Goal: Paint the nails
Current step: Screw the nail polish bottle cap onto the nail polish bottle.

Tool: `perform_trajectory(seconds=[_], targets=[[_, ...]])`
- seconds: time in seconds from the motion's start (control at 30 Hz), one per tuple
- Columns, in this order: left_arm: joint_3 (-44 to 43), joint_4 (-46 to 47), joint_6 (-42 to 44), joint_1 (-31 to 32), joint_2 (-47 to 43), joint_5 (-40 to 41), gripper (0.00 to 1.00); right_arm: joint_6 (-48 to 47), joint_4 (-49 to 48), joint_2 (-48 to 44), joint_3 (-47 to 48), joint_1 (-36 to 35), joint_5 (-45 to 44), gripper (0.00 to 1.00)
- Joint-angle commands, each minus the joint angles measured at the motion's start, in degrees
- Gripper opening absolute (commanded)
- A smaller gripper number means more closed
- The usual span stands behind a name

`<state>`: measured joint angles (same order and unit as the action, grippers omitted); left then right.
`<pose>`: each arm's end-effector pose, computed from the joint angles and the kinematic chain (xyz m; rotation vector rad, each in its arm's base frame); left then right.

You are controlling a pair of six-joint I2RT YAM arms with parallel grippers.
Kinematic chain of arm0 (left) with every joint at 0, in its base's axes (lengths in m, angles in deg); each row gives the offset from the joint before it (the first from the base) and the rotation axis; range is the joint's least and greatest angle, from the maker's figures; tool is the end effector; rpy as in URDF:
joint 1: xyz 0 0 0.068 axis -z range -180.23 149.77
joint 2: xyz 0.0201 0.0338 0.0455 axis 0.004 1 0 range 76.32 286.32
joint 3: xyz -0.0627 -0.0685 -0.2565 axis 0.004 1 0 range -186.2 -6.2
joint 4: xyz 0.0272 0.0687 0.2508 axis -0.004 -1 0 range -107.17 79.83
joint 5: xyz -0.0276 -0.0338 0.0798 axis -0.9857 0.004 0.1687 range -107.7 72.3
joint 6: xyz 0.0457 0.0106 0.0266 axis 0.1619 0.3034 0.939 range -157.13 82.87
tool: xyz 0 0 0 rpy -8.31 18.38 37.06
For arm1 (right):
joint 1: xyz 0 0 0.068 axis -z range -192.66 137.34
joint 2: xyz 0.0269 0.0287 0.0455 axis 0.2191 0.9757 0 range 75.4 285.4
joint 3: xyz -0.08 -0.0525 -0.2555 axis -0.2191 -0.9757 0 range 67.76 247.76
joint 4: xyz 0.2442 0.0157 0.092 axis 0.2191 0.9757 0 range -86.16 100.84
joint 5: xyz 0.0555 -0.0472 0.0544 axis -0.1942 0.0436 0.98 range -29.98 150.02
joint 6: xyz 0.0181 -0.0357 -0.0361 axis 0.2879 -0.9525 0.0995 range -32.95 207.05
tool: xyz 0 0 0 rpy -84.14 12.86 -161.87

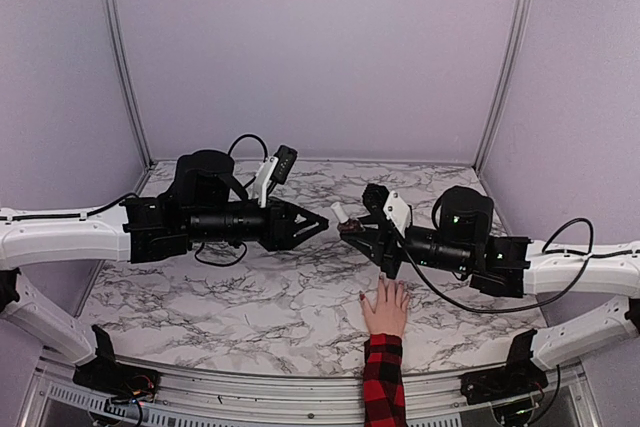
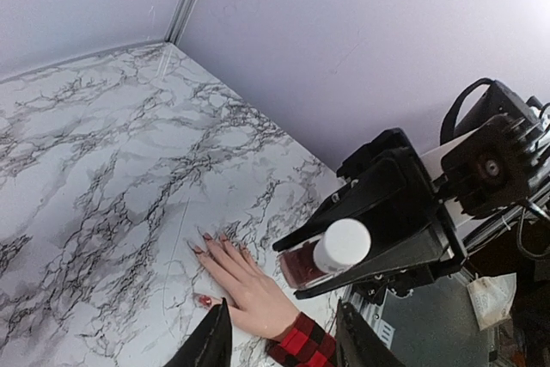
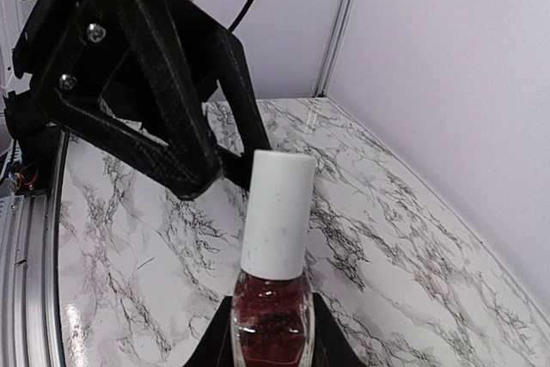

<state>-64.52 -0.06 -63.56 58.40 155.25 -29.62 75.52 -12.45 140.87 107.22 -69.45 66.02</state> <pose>0.1638 -0.2828 0.3226 0.6929 1.7998 -1.2281 0.1418 0.2235 0.2817 -1.0677 1.4329 0.6656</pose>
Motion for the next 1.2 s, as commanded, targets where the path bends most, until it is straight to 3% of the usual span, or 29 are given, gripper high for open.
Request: perform_trajectory(seconds=[0.0, 0.57, 1.17], targets=[[-1.3, 8.4, -1.1, 0.7, -0.1, 2.3, 0.41, 1.7, -2.6, 0.9, 2.1, -0.8, -3.1, 0.00], [-2.8, 14.5, -2.6, 1.3, 3.9, 2.4, 0.36, 2.4, -3.5, 1.2, 2.9, -1.2, -1.9, 0.00], [-0.4, 17.8, -1.3, 1.8, 4.7, 0.5, 0.06, 5.0, -6.2, 1.2, 4.1, -0.9, -0.1, 0.00]])
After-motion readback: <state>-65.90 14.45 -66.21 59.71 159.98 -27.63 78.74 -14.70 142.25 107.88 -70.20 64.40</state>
